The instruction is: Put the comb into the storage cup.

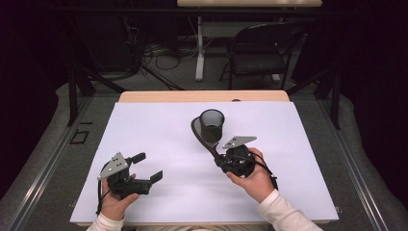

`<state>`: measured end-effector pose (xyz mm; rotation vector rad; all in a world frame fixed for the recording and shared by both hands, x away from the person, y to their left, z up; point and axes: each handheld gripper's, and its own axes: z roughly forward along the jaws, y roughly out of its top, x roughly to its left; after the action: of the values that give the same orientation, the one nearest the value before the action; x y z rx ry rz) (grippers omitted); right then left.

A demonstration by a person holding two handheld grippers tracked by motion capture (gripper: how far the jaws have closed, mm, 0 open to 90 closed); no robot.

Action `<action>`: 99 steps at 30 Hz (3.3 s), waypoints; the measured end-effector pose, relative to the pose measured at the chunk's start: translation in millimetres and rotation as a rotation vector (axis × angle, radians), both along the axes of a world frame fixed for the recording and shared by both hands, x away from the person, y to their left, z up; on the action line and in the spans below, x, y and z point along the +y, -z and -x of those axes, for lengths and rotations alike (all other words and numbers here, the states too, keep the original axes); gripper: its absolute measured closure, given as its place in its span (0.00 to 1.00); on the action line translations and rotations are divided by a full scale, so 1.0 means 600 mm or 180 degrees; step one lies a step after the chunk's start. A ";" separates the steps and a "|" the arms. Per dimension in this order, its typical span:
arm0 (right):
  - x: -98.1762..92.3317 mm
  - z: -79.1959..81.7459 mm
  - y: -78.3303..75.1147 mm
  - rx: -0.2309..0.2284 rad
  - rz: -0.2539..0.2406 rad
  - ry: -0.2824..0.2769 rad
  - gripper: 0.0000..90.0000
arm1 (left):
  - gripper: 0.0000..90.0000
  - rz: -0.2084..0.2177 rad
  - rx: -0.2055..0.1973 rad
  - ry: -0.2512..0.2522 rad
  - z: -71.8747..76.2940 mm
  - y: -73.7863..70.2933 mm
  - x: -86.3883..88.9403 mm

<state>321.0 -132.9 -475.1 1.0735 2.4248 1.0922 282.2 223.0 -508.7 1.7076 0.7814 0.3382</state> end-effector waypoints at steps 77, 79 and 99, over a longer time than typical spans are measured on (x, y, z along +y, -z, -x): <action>0.034 0.015 0.003 -0.1224 -0.0361 0.0102 0.81 | 0.17 0.0251 0.0155 -0.0112 -0.037 -0.052 -0.003; 0.035 0.015 0.003 -0.1228 -0.0358 0.0105 0.81 | 0.17 0.0262 0.0171 -0.0120 -0.043 -0.061 -0.006; 0.030 0.020 -0.001 -0.1292 -0.0361 0.0158 0.81 | 0.24 0.0495 0.0421 0.0006 -0.089 -0.125 -0.041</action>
<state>309.0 -114.7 -474.5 0.8395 2.0295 1.2996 335.7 198.6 -433.7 1.5958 0.8796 0.1597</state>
